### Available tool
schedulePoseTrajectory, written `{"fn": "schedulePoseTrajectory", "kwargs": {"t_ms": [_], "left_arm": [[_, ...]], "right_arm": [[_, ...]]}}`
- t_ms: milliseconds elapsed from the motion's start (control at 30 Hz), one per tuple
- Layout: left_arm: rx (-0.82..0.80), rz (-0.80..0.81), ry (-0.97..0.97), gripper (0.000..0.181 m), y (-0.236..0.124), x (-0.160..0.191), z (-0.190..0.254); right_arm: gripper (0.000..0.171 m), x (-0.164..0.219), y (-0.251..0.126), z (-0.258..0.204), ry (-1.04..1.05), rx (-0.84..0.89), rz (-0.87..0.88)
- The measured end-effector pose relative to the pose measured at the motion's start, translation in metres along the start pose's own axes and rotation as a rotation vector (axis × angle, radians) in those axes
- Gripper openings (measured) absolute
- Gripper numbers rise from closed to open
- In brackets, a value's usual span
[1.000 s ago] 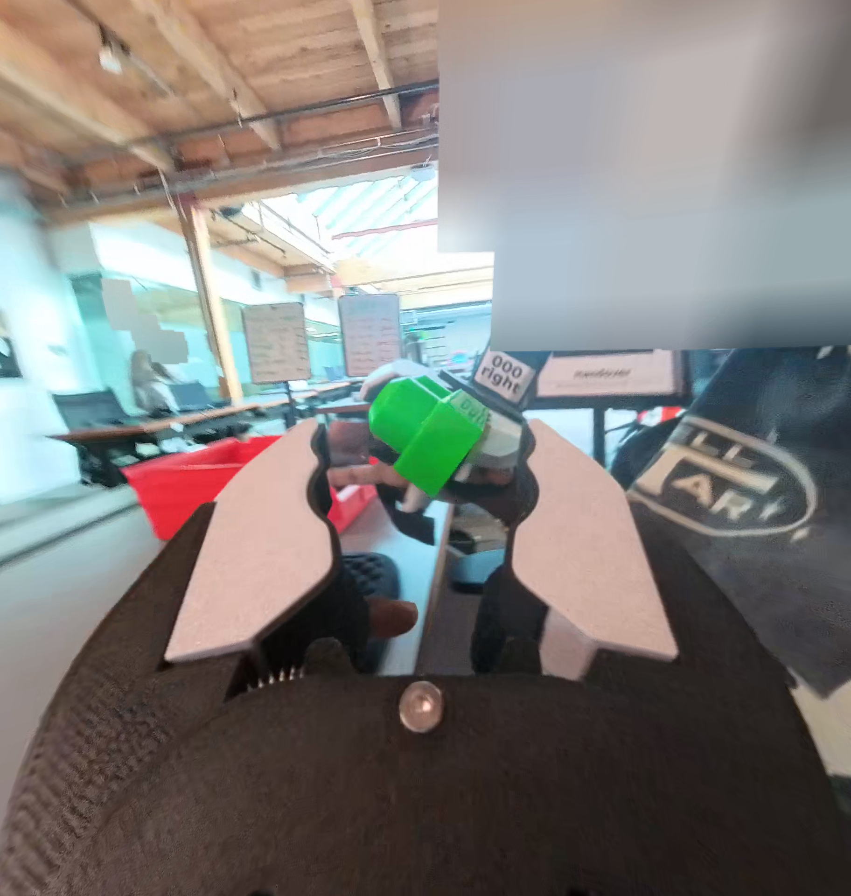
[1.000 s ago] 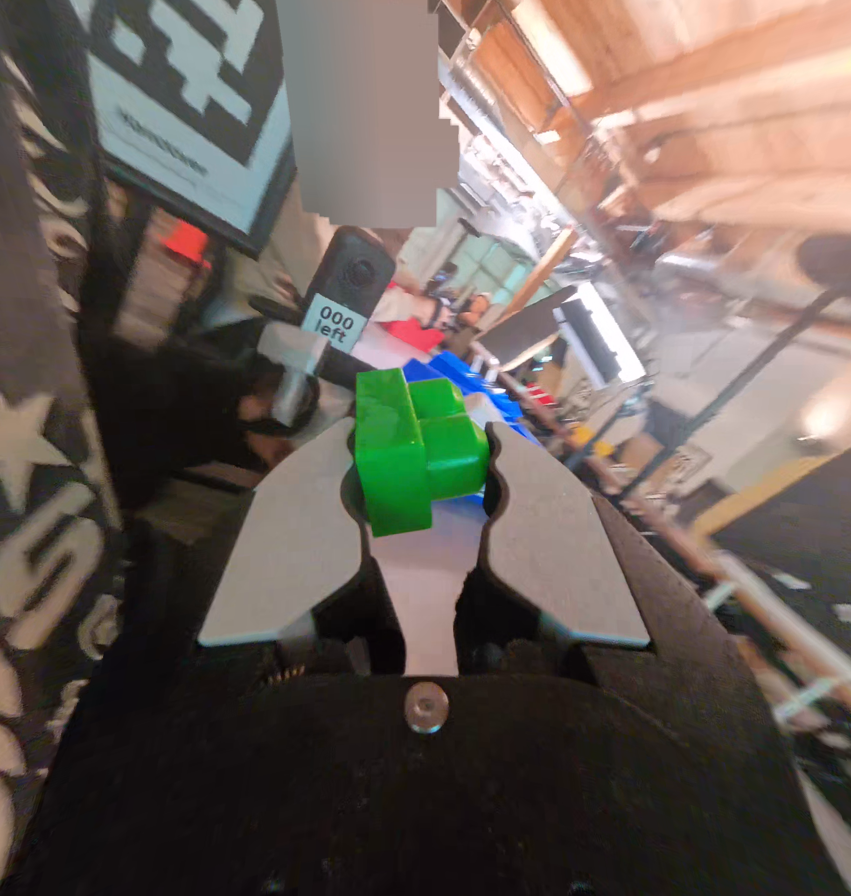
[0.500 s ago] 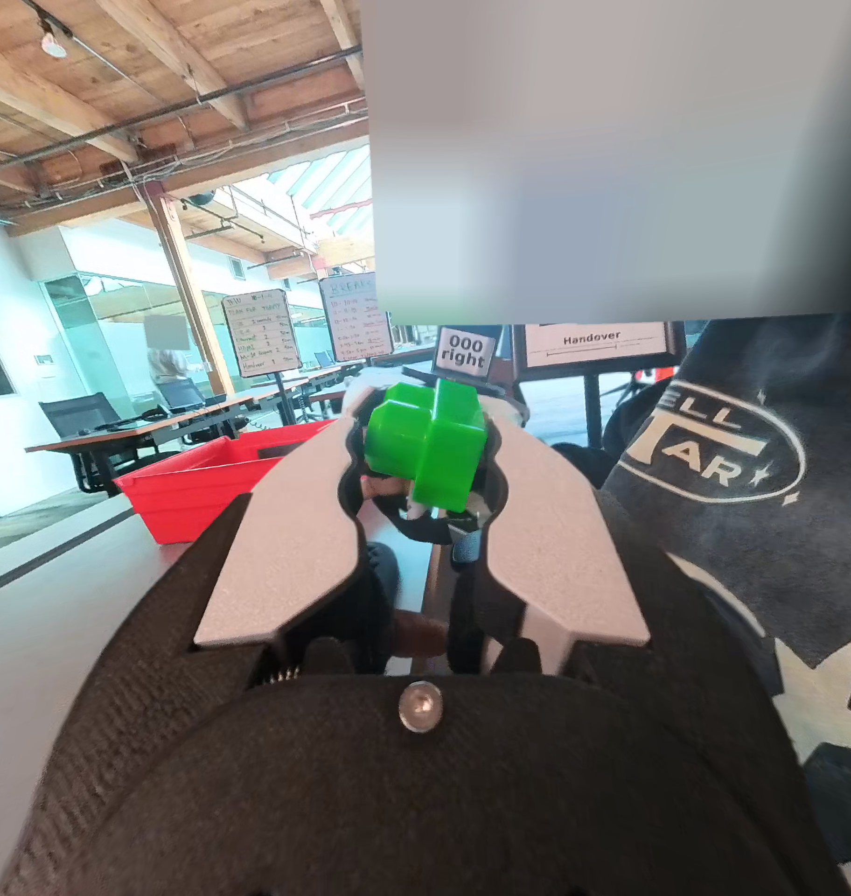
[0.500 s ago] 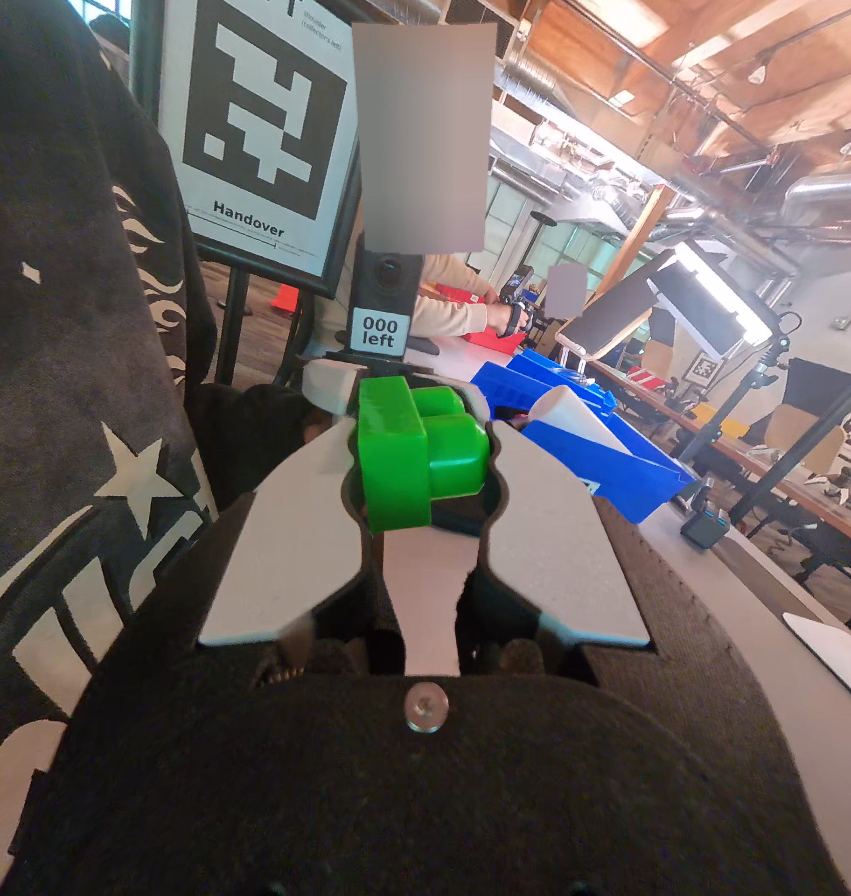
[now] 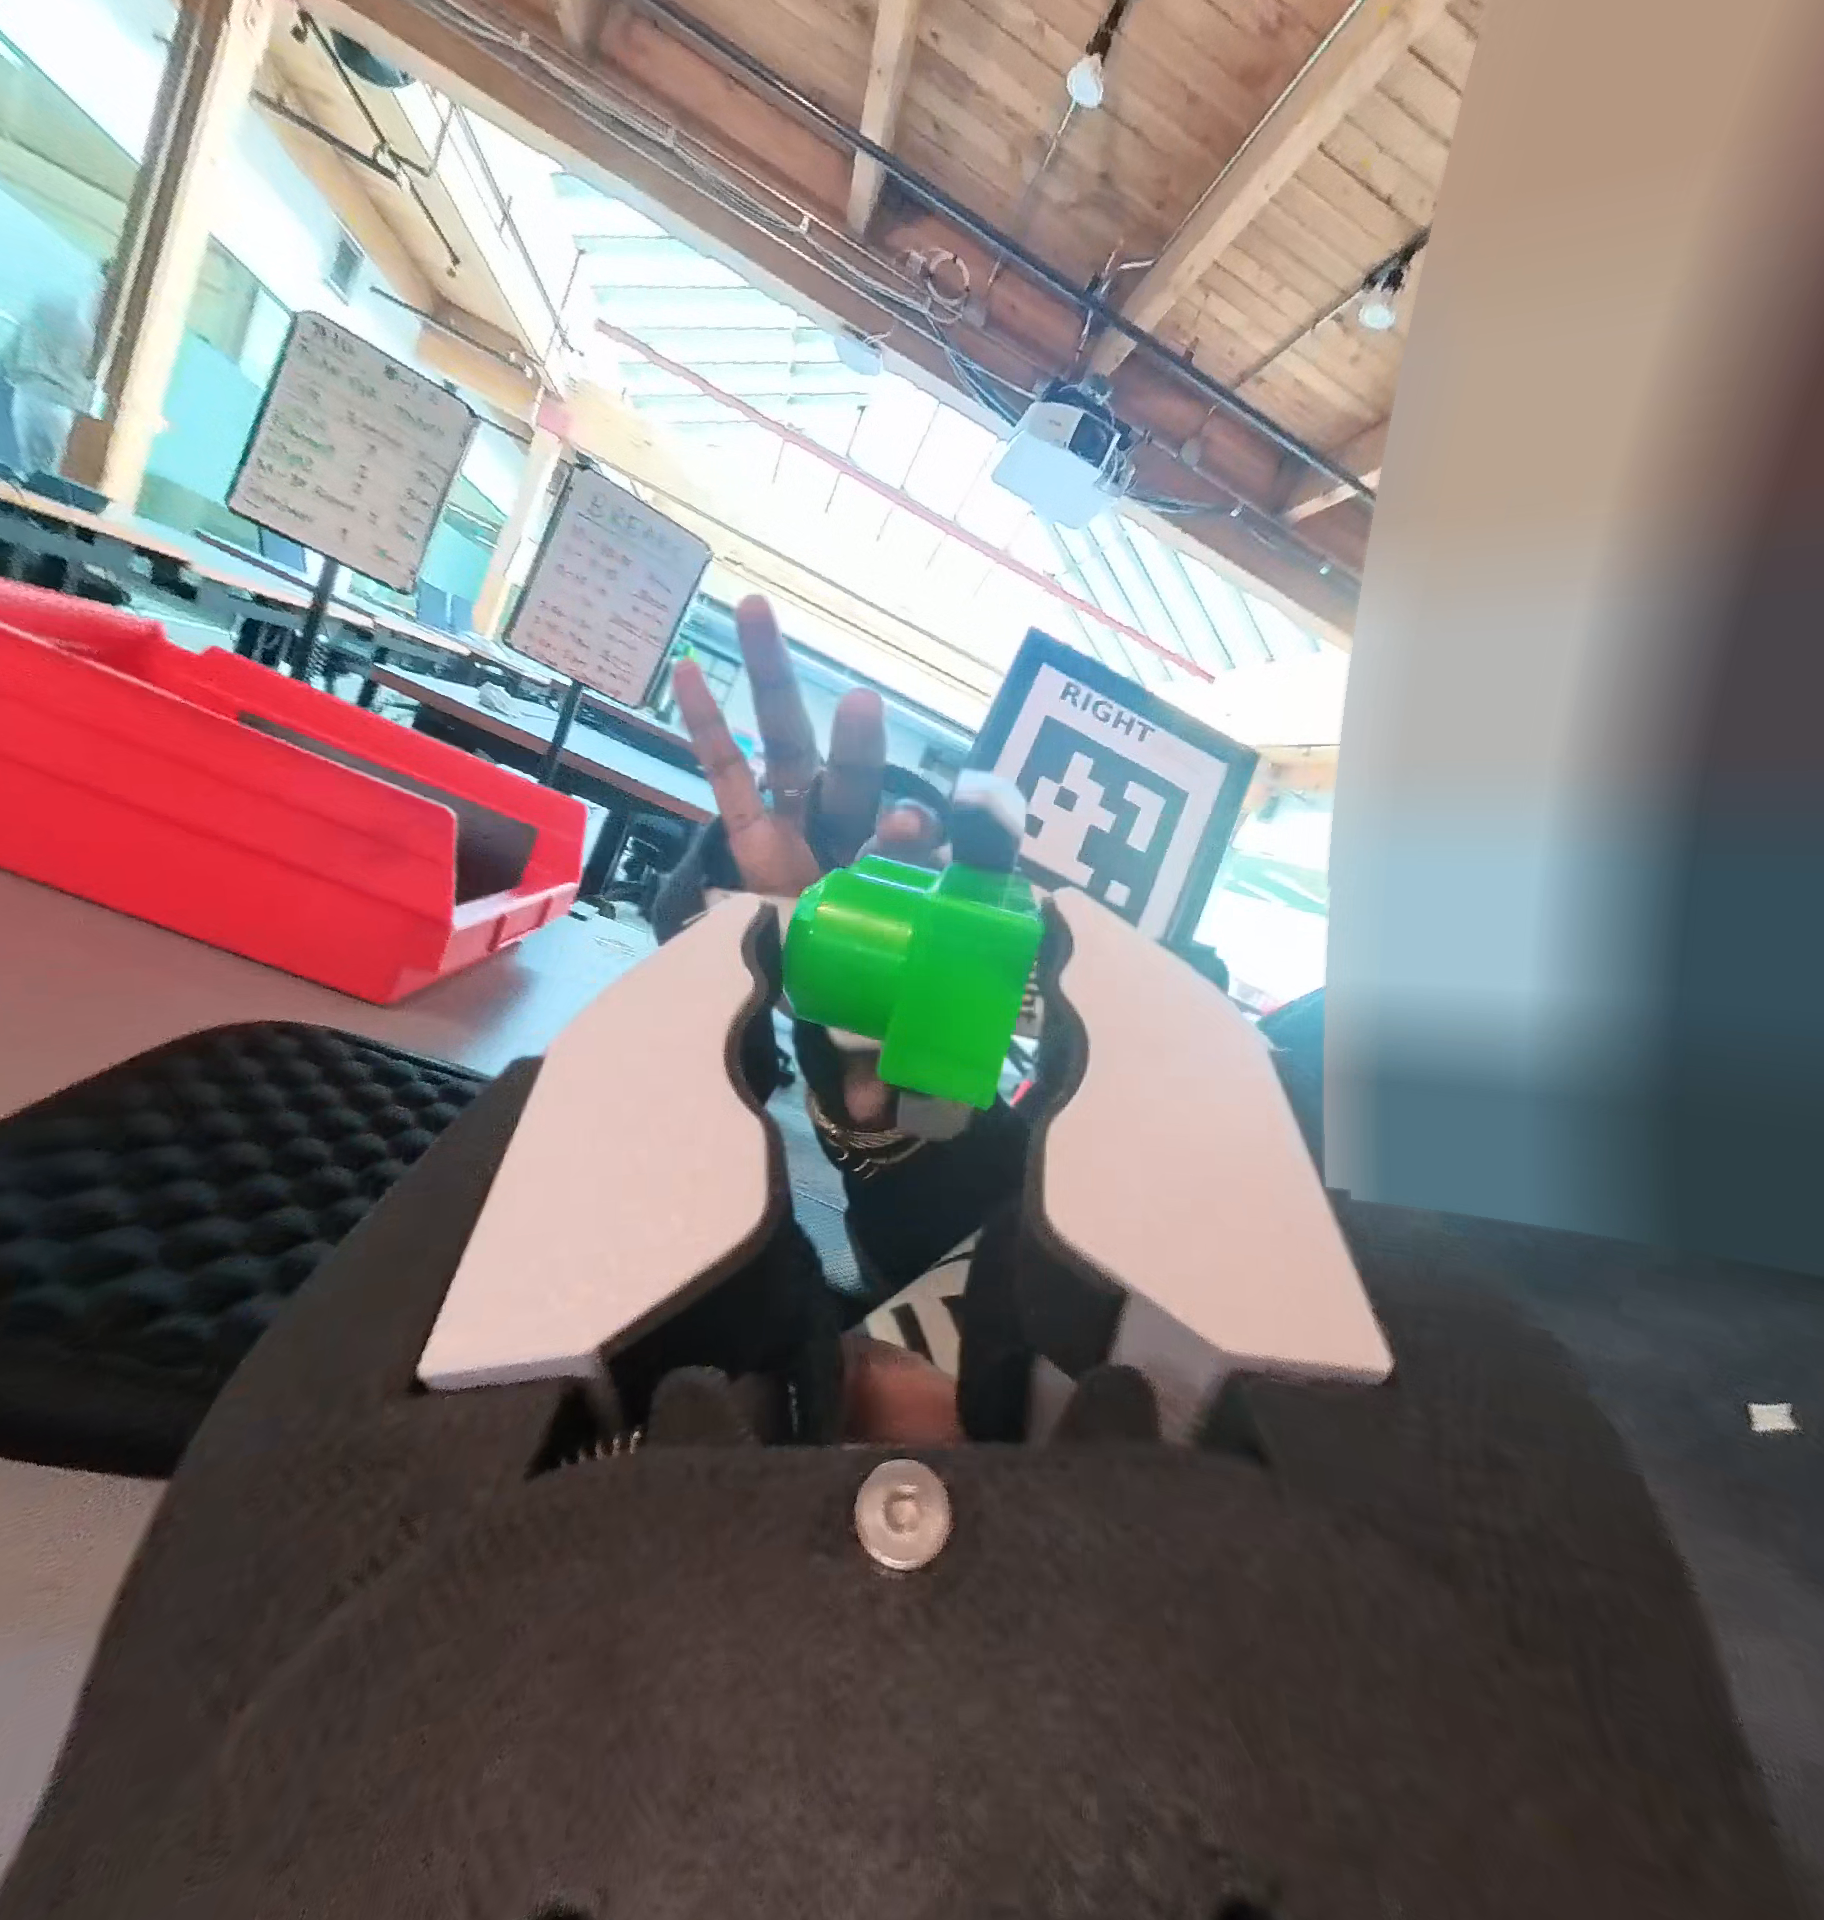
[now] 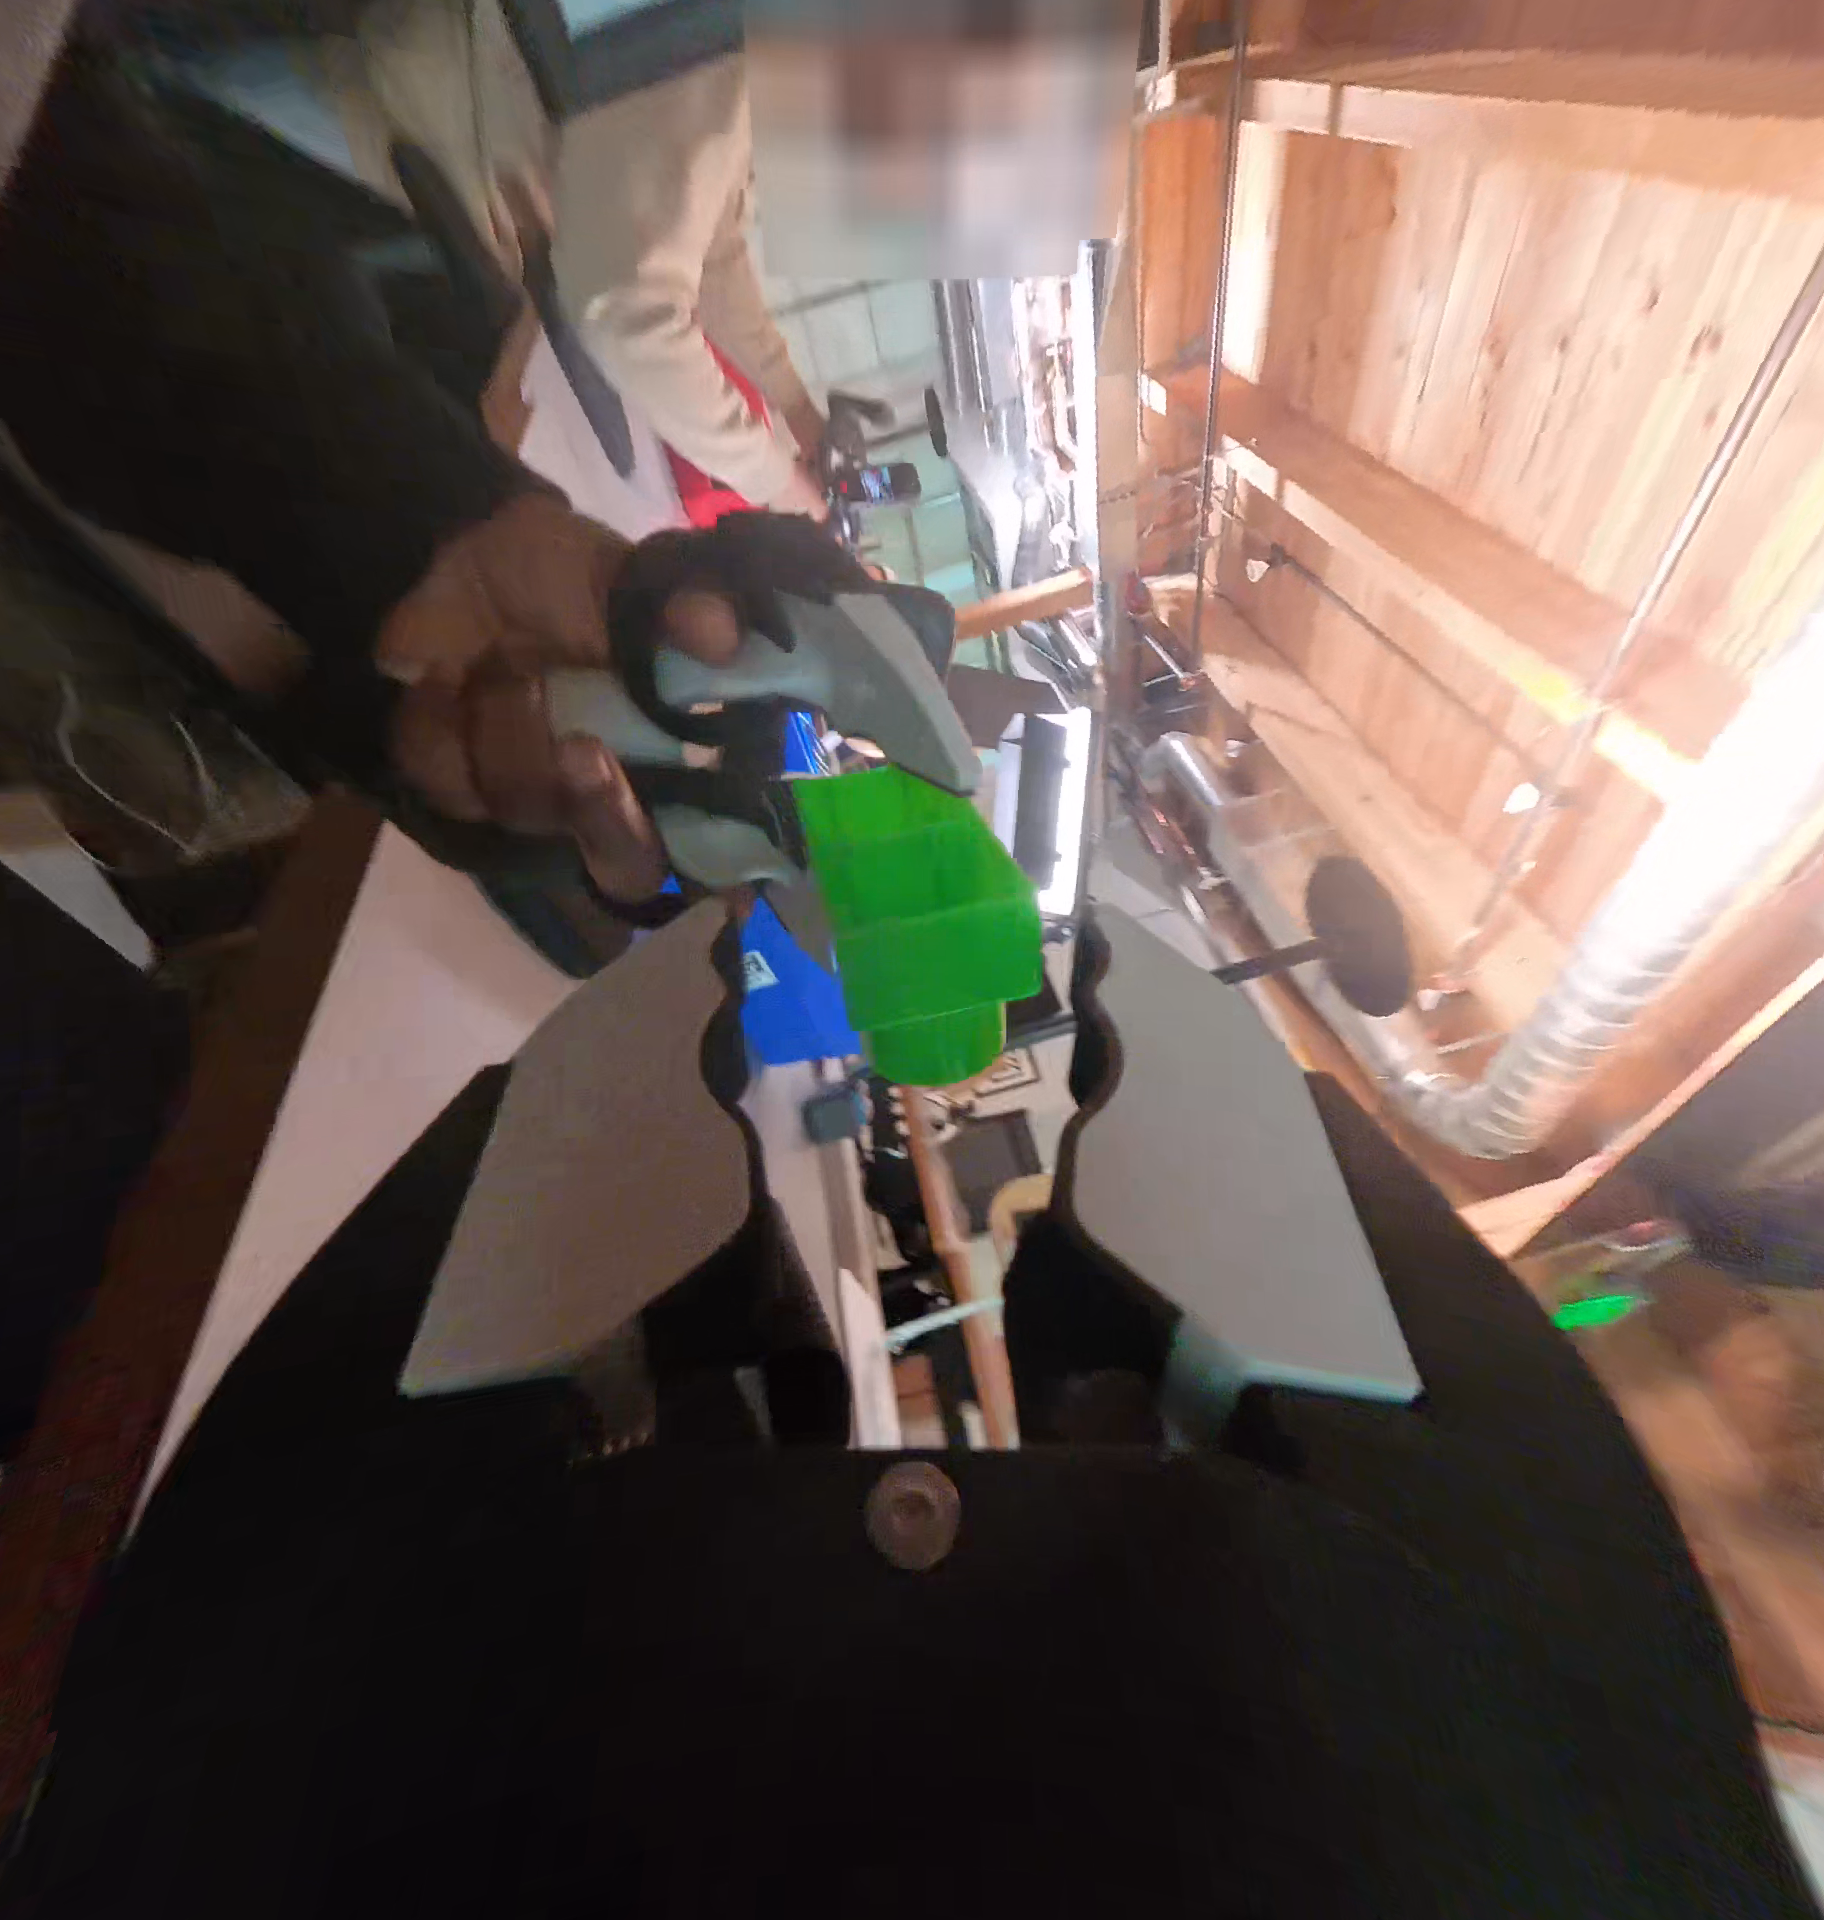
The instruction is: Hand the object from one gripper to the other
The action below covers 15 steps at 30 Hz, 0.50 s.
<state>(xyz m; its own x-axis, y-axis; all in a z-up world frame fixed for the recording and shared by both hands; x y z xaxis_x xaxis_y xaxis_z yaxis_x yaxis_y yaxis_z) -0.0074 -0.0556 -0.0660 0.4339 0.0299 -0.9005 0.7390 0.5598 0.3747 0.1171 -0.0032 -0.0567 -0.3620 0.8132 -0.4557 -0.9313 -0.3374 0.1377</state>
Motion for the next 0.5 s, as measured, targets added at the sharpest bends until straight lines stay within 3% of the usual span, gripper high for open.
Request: {"fn": "schedulePoseTrajectory", "kwargs": {"t_ms": [67, 167, 300, 433, 500], "left_arm": [[0.003, -0.008, -0.018, 0.047, 0.0, 0.0, 0.0], [-0.008, -0.009, 0.01, 0.046, 0.0, -0.001, 0.0], [-0.013, 0.083, 0.281, 0.063, -0.003, -0.009, 0.011], [-0.058, -0.034, 0.646, 0.073, -0.002, -0.006, 0.025], [-0.11, -0.086, 0.733, 0.073, 0.0, -0.004, 0.025]], "right_arm": [[0.038, -0.002, 0.001, -0.001, -0.032, 0.016, 0.001], [0.038, -0.002, 0.0, 0.001, 0.022, -0.004, -0.008], [0.038, -0.001, 0.0, 0.008, 0.339, -0.066, 0.011], [0.037, 0.009, 0.003, 0.014, 0.697, -0.143, -0.016], [0.037, 0.01, 0.004, 0.013, 0.854, -0.202, 0.009]]}}
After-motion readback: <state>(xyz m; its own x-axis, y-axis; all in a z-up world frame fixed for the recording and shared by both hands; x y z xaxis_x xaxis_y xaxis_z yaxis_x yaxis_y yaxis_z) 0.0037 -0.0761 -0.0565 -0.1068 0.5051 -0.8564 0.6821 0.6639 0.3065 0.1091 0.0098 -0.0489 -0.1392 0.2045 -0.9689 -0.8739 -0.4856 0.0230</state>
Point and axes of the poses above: each gripper's, where its closed fingertips meet, y out along the fingers, x out of its underside, z = x × y across the jaws, the point moved 7 cm from there along -y, back along the fingers, and after that the axes turned 13 degrees about y, right-handed, at the moved point
